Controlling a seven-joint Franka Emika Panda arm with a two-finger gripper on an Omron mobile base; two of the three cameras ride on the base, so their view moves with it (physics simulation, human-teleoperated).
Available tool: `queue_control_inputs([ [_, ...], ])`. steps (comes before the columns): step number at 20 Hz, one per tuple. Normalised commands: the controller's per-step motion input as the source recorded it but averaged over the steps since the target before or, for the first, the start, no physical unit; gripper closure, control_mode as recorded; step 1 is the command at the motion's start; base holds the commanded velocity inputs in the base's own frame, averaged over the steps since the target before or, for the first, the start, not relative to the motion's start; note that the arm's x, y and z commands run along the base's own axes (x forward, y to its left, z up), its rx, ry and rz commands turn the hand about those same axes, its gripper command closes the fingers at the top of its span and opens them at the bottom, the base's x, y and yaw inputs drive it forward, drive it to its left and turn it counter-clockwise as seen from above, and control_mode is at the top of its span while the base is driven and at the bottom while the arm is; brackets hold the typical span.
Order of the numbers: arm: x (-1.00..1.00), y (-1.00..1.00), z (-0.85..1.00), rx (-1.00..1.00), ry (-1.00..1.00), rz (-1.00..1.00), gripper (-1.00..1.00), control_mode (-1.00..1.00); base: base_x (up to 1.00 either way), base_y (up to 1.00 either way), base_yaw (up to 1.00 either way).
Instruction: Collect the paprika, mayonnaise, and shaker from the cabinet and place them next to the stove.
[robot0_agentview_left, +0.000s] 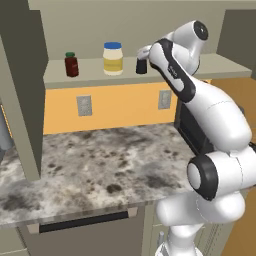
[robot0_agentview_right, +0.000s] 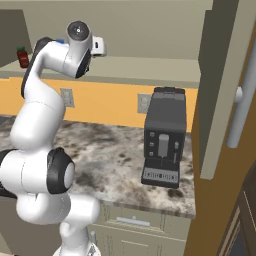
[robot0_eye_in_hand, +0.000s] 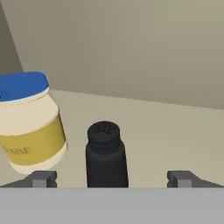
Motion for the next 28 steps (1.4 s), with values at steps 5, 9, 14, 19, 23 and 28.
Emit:
queue_control_inputs([
  [5, 0.14, 0.17, -0.16, -0.02, 0.02, 0.0, -1.0, -1.0, 0.0, 0.0, 0.0],
  [9, 0.17, 0.0, 0.0, 0.0, 0.0, 0.0, -1.0, -1.0, 0.0, 0.0, 0.0],
  [14, 0.16, 0.06, -0.11, 0.0, 0.0, 0.0, -1.0, -1.0, 0.0, 0.0, 0.0],
  [19, 0.14, 0.15, -0.16, -0.01, 0.01, 0.0, -1.0, -1.0, 0.0, 0.0, 0.0],
  [23, 0.16, 0.15, -0.15, -0.01, 0.04, 0.0, -1.0, -1.0, 0.0, 0.0, 0.0],
  [28, 0.07, 0.03, -0.08, -0.01, 0.04, 0.0, 1.0, -1.0, 0.0, 0.0, 0.0],
])
